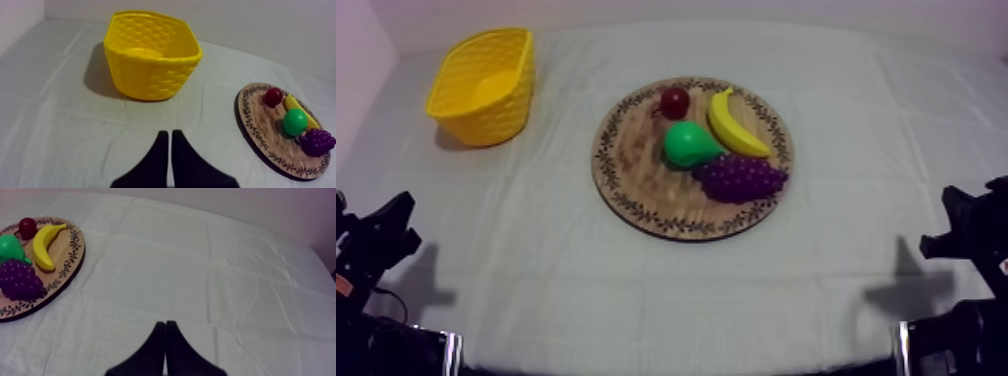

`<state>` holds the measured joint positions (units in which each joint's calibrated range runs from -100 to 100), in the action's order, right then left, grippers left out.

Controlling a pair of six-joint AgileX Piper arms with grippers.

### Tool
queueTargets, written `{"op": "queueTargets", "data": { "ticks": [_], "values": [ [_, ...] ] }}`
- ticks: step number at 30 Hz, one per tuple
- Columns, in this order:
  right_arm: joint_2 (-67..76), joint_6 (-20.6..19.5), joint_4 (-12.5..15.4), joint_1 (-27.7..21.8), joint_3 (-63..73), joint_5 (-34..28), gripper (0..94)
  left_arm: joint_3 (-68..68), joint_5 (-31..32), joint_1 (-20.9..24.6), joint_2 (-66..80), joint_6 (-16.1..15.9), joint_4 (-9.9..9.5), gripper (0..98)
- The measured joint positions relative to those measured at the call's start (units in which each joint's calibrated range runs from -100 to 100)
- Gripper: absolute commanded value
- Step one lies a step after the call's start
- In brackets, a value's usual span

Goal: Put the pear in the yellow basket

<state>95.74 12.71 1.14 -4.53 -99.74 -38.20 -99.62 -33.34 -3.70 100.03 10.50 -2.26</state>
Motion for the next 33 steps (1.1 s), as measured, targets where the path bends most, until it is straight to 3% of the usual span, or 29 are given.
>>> {"op": "queueTargets", "data": {
  "ticks": [5, 10, 13, 18, 24, 33],
  "values": [
    [0.00, 0.00, 0.00, 0.00, 0.00, 0.00, 0.3, 1.42, -3.82, 1.03, 0.00, -1.76, -0.11, 0.1],
    [0.00, 0.00, 0.00, 0.00, 0.00, 0.00, 0.3, 1.99, -7.07, 0.94, -0.06, -7.88, -0.34, 0.1],
    [0.00, 0.00, 0.00, 0.00, 0.00, 0.00, 0.3, 2.26, -7.44, 0.38, -0.06, -11.51, -1.27, 0.1],
    [0.00, 0.00, 0.00, 0.00, 0.00, 0.00, 0.3, 5.86, -3.75, 0.11, -4.44, -13.69, -2.39, 0.1],
    [0.00, 0.00, 0.00, 0.00, 0.00, 0.00, 0.3, 20.72, -2.47, -2.11, -17.82, -14.34, -4.25, 0.1],
    [0.00, 0.00, 0.00, 0.00, 0.00, 0.00, 0.3, 52.02, -7.81, -8.33, -41.38, -21.31, -6.11, 0.1]
  ]
}}
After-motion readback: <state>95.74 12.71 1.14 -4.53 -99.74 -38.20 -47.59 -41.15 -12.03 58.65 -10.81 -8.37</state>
